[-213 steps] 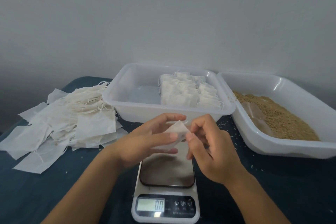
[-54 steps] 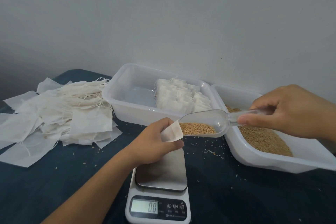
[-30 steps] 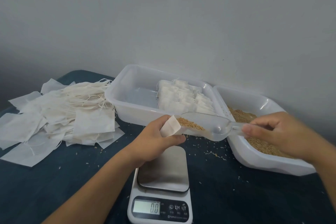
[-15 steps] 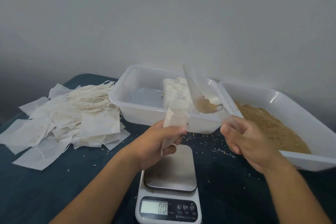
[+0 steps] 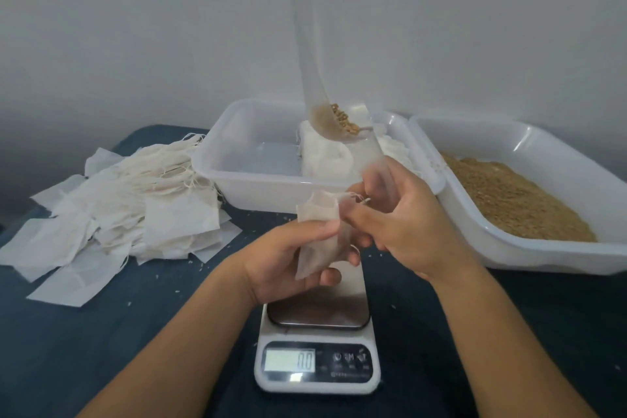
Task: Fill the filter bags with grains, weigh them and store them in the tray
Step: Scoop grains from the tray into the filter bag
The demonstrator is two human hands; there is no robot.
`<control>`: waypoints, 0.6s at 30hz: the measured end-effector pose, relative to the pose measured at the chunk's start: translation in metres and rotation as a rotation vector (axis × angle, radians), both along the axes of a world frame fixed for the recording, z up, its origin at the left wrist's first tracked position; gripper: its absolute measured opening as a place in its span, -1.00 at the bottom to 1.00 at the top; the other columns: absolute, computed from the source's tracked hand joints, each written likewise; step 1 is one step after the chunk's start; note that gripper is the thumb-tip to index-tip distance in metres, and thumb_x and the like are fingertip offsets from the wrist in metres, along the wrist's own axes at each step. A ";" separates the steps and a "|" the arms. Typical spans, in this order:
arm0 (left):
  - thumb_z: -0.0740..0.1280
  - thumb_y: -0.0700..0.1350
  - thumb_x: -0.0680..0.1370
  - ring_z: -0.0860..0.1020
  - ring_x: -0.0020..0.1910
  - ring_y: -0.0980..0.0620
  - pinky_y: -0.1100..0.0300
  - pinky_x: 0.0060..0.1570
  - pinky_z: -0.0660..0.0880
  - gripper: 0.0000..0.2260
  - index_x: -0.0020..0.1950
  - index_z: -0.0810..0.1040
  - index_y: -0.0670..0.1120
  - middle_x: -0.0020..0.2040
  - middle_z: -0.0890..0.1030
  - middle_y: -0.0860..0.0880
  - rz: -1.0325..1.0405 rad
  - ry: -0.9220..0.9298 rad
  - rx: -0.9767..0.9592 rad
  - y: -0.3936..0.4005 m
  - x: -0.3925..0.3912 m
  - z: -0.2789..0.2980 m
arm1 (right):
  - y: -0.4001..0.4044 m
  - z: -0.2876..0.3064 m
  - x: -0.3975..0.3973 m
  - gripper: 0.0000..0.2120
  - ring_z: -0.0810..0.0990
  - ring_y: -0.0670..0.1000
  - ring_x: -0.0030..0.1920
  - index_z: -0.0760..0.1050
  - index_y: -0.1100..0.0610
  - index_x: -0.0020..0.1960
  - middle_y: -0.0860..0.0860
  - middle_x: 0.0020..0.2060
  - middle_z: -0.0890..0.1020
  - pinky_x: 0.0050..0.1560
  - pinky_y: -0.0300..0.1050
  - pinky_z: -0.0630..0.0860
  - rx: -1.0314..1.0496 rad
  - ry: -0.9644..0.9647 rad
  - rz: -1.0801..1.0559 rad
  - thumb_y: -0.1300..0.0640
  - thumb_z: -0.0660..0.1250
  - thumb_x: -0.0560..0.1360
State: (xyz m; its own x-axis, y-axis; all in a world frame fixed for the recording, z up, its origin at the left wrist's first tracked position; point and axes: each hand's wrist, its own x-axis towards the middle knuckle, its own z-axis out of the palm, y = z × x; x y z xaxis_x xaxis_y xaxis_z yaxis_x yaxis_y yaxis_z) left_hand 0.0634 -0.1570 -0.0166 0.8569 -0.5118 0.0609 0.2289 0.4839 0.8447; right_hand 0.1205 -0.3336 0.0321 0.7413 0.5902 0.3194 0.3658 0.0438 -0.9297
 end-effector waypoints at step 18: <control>0.38 -0.06 0.57 0.68 -0.03 0.04 0.20 -0.08 0.61 -0.86 0.03 0.72 -0.02 0.02 0.70 -0.07 0.553 -0.114 0.272 -0.014 0.013 -0.009 | -0.020 -0.009 0.006 -0.75 0.43 -0.12 -0.50 0.46 -0.24 -0.30 -0.08 -0.23 0.66 -0.51 -0.27 0.38 0.193 0.086 -0.386 -0.10 0.56 0.31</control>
